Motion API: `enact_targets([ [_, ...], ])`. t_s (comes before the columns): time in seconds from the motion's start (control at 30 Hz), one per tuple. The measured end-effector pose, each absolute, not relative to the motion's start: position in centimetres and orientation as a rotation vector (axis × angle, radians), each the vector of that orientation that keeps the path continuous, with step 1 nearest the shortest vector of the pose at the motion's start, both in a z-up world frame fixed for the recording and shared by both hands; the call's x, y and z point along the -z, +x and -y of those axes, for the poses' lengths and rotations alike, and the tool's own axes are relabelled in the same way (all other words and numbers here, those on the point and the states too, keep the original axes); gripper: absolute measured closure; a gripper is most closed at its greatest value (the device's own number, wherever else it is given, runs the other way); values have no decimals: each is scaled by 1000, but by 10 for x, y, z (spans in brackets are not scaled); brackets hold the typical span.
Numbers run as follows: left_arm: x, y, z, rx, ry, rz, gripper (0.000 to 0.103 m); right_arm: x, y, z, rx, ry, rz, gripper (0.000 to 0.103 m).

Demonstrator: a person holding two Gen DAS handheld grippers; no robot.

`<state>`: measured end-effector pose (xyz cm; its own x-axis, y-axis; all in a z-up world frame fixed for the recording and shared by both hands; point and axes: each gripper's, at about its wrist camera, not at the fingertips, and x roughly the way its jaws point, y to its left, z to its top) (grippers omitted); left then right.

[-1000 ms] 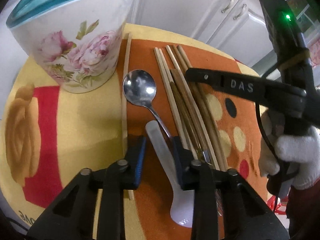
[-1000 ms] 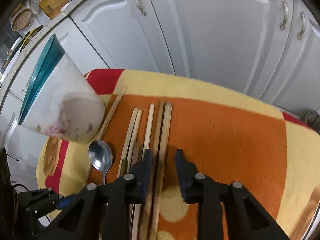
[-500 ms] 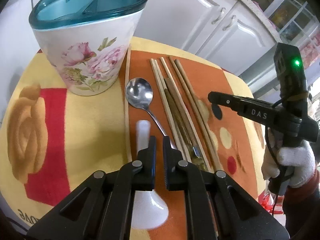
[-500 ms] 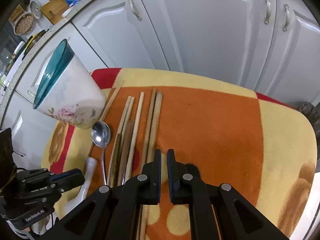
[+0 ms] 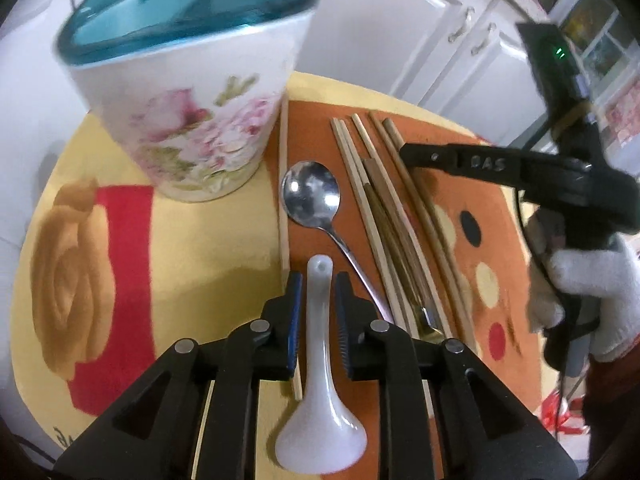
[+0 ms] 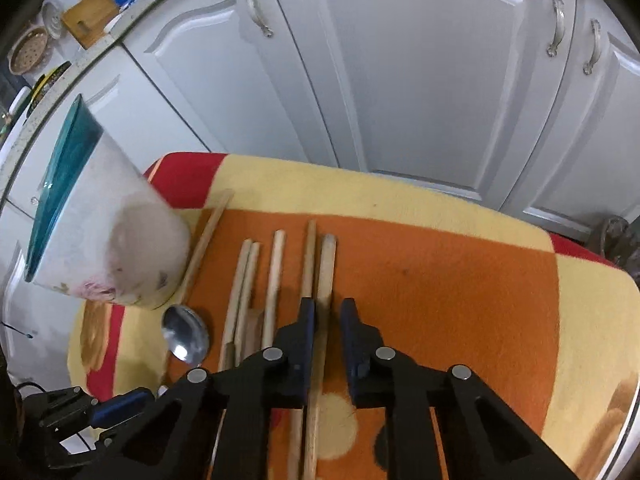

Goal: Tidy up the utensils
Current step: 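Grasp the white ceramic spoon with the left gripper while the right grasps a chopstick, then lift the spoon with the left gripper while the right lifts the chopstick toward the cup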

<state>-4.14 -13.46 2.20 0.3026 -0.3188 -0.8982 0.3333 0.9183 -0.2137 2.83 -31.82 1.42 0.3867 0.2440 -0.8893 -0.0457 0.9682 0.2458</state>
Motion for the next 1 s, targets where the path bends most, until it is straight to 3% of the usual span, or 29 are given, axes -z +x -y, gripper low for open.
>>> enact_targets([
  [0.53, -20, -45, 130, 478, 17, -1187, 91, -13, 31, 325, -182, 195, -1161, 90],
  [0.63, -31, -49, 119, 486, -25, -1170, 91, -15, 32, 327, -198, 215, -1175, 95],
  [1.0, -95, -85, 84, 534, -98, -1025, 91, -96, -36, 341, -294, 264, -994, 96],
])
